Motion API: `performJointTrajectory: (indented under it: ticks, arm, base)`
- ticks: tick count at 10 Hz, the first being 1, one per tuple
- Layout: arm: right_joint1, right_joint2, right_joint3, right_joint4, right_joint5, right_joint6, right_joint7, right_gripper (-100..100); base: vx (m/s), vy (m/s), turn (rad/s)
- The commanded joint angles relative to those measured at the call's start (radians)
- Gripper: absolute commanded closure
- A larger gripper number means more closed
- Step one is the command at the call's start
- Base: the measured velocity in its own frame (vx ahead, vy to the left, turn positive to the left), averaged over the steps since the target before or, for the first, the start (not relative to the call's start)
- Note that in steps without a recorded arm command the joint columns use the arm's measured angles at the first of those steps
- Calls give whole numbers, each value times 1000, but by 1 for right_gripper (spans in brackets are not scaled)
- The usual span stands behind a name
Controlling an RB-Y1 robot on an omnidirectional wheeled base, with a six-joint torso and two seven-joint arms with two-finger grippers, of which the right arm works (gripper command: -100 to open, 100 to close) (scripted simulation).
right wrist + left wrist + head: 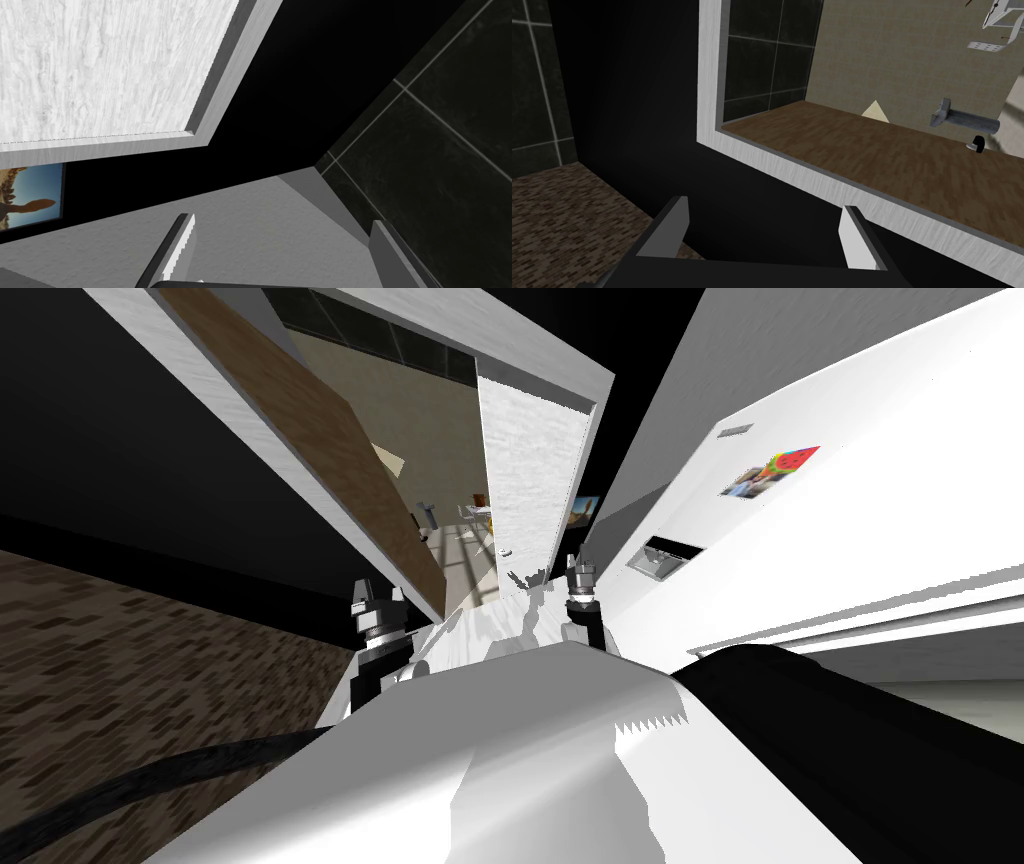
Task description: Push the door open
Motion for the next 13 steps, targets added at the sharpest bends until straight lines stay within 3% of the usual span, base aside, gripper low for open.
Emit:
performJointTrajectory:
  ticks: [1,3,7,13]
  arm:
    - [-11,-7,1,29,-8,-6,3,-100]
    - [-25,-14,3,63,-16,-13,7,-100]
    - [-68,-33,7,174,-45,-35,20,-100]
    - [-145,-56,15,364,-96,-74,43,-100]
  base:
    - [46,-16,45]
    - [81,-21,52]
    - [117,-28,64]
    - [90,-40,75]
